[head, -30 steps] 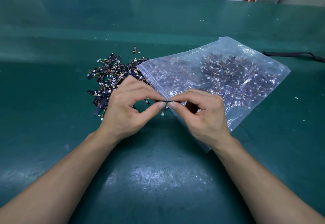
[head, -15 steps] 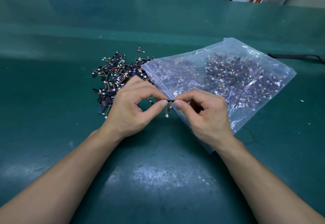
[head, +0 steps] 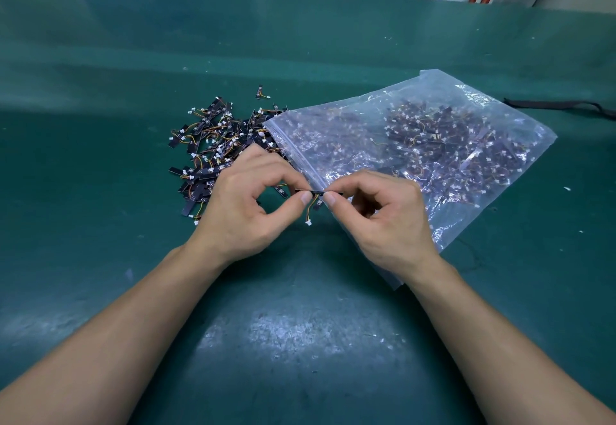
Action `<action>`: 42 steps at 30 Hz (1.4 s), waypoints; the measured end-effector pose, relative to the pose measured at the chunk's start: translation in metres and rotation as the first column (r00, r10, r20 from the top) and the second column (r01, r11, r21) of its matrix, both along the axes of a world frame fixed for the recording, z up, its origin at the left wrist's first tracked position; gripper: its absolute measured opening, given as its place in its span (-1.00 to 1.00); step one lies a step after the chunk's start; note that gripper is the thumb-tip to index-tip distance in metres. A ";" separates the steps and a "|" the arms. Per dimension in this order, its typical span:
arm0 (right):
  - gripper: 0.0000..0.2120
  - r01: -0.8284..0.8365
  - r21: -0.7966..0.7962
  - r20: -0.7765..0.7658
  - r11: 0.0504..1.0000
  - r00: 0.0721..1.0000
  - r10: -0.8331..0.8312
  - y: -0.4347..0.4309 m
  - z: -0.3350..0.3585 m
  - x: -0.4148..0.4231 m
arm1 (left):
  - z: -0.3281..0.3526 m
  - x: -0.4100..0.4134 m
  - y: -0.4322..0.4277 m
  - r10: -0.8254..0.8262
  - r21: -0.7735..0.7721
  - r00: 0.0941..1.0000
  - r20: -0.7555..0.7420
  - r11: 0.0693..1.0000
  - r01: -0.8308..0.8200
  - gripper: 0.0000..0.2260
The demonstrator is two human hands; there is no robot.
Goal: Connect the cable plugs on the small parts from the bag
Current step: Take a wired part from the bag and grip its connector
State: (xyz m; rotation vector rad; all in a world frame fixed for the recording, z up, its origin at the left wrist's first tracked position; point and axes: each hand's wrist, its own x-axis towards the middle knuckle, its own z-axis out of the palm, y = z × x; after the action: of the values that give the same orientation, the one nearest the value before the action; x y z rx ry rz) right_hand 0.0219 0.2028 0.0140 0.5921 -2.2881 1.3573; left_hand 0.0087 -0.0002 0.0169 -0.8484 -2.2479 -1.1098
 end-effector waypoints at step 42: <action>-0.92 -0.040 -0.079 0.142 0.996 0.989 0.051 -0.002 -0.001 -0.001 | 0.000 0.000 -0.001 -0.011 -0.025 0.998 0.067 1.000 0.013 -0.91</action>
State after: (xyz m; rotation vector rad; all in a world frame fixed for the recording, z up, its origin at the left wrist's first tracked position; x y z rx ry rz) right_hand 0.0206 0.2013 0.0126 0.5414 -2.3353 1.5479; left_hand 0.0091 -0.0009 0.0171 -0.8473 -2.3192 -1.1330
